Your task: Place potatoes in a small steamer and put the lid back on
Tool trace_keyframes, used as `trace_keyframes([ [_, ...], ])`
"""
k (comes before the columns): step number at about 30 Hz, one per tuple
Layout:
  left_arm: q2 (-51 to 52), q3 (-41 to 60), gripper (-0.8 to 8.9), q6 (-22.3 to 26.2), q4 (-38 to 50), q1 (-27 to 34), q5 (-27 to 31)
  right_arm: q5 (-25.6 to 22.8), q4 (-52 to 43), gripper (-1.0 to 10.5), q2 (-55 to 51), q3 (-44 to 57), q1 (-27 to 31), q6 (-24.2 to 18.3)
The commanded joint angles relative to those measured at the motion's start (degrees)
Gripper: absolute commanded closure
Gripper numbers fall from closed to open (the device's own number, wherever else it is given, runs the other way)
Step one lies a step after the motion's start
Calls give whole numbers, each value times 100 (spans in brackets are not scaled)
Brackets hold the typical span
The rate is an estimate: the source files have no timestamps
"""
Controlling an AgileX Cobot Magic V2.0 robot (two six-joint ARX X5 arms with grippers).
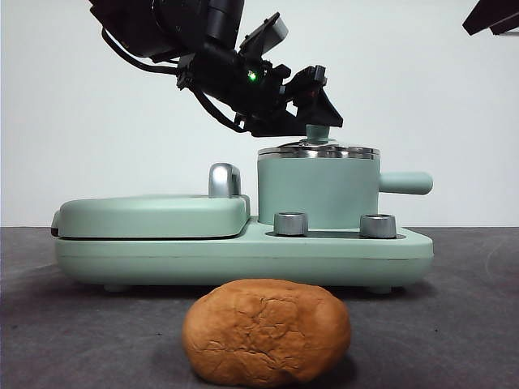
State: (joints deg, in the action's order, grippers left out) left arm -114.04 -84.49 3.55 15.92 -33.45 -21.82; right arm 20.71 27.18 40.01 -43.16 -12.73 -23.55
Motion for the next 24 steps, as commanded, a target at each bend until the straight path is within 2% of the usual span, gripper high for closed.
trace_keyframes([
  [1, -173, -151, 502, -20, -24, -59, 2, -22, -59, 611, 37, -94, -26, 79],
  [18, -184, -151, 508, -17, -164, -59, 4, -22, -59, 612, 37, -94, -26, 81],
  [24, -184, -151, 608, -17, -275, -59, 2, -22, -59, 612, 37, -94, -26, 81],
])
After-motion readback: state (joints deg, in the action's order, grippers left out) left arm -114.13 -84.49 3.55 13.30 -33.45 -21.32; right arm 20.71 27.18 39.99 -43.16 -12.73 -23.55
